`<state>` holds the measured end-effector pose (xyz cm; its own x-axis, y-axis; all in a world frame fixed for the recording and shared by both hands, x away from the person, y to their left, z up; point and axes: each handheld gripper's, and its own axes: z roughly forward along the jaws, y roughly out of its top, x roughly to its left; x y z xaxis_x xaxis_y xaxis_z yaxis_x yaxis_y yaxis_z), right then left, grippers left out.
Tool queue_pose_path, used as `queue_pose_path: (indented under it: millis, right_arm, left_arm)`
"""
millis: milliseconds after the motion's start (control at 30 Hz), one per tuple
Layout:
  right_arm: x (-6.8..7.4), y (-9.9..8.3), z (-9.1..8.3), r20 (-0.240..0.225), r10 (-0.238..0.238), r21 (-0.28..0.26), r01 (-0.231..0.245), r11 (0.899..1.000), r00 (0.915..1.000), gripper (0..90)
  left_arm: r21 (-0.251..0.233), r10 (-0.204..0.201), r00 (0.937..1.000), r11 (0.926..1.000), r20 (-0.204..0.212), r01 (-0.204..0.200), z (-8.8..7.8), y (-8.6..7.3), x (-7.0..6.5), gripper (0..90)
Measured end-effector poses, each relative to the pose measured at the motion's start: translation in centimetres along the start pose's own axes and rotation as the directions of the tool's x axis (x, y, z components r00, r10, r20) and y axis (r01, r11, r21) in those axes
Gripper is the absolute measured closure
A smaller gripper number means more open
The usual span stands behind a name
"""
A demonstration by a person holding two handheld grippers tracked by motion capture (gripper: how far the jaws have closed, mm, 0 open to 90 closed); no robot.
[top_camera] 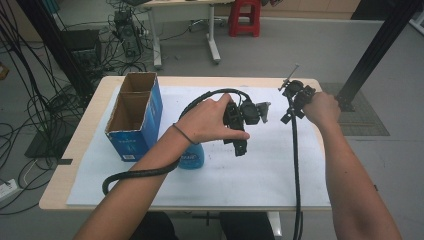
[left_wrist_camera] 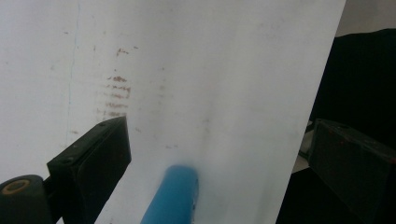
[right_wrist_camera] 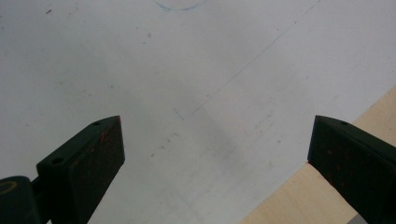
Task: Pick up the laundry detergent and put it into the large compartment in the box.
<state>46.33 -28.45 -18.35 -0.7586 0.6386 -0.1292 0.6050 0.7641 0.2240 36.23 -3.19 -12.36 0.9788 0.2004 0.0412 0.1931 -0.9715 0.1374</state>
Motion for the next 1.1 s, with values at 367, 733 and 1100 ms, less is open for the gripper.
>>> queue_pose_path:
  millis: [367, 733, 1100]
  right_arm:
    - [0.1, -0.1, 0.0, -0.001, 0.000, -0.007, 0.000, 1.000, 1.0000, 3.6]
    - [-0.1, -0.3, 0.0, -0.003, 0.009, -0.009, -0.009, 1.000, 1.0000, 3.5]
    - [0.0, -0.2, 0.1, -0.003, 0.007, -0.009, -0.007, 1.000, 1.0000, 3.5]
  left_arm:
    - [-0.002, 0.002, 1.0000, 1.0000, 0.000, -0.002, -0.1, -0.1, 0.1, 6.2]
    - [0.000, 0.023, 0.9997, 0.9997, -0.004, -0.023, -0.8, -0.5, 0.2, 6.2]
    - [-0.004, 0.036, 0.9992, 0.9993, -0.016, -0.036, -3.2, -1.9, 0.4, 6.3]
